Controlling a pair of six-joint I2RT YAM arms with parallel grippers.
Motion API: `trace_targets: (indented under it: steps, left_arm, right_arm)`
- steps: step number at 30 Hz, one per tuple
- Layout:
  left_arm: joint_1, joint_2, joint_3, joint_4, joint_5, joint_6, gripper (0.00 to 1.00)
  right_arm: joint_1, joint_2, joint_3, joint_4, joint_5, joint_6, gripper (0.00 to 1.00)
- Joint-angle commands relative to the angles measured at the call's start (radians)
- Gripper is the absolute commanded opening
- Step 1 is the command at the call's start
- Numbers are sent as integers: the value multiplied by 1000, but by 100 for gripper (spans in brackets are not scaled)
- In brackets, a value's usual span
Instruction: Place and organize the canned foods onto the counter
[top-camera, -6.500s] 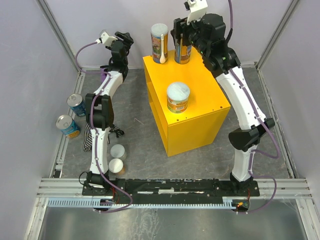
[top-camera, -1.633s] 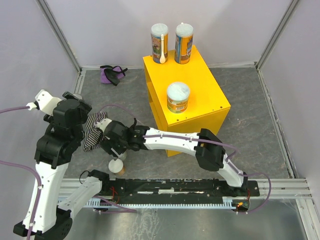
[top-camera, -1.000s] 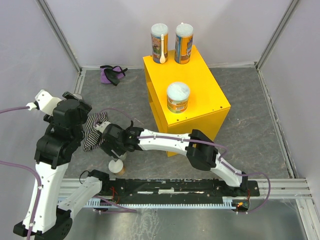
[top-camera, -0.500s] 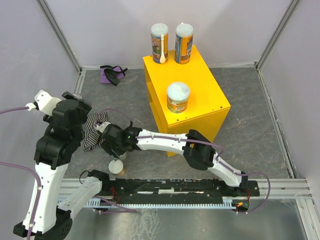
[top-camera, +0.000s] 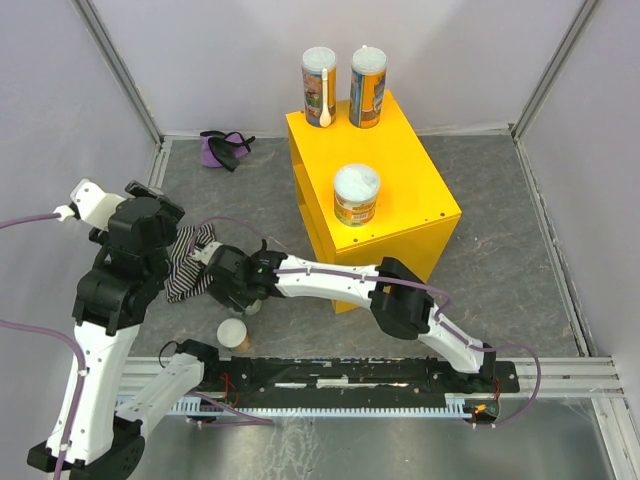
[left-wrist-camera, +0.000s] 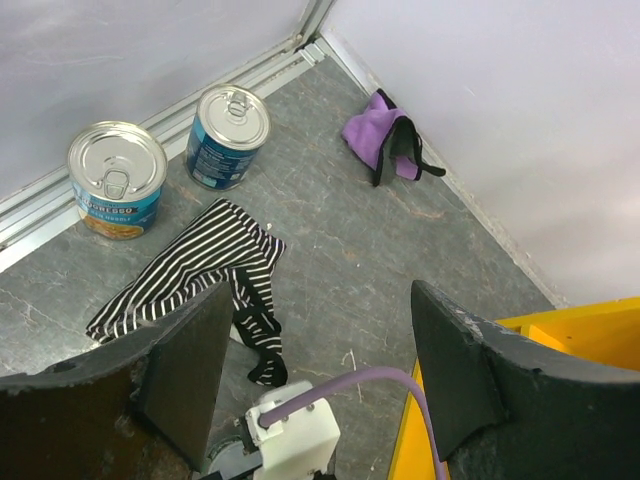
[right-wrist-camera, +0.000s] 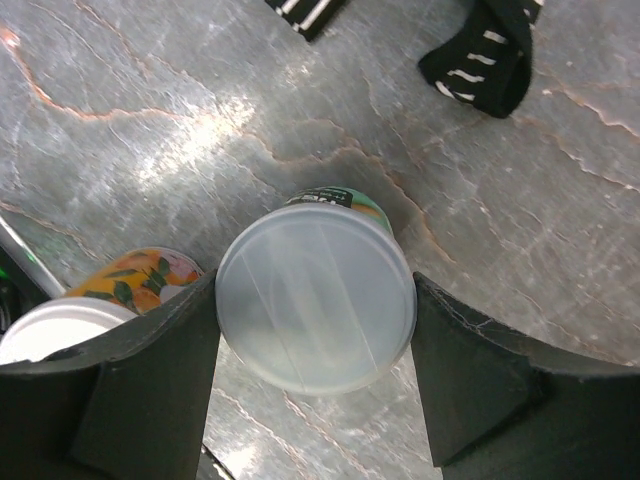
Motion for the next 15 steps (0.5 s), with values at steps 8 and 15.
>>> trace_targets:
  steps: [8,15]
  left_arm:
    - [5,19,17,77,-63,-49,78]
    - [5,35,30,99,-73,-42,78]
  right_arm:
    - [-16,-200,65,-17,83,-87,1]
    - [-15,-299,108,-59,99,-108,1]
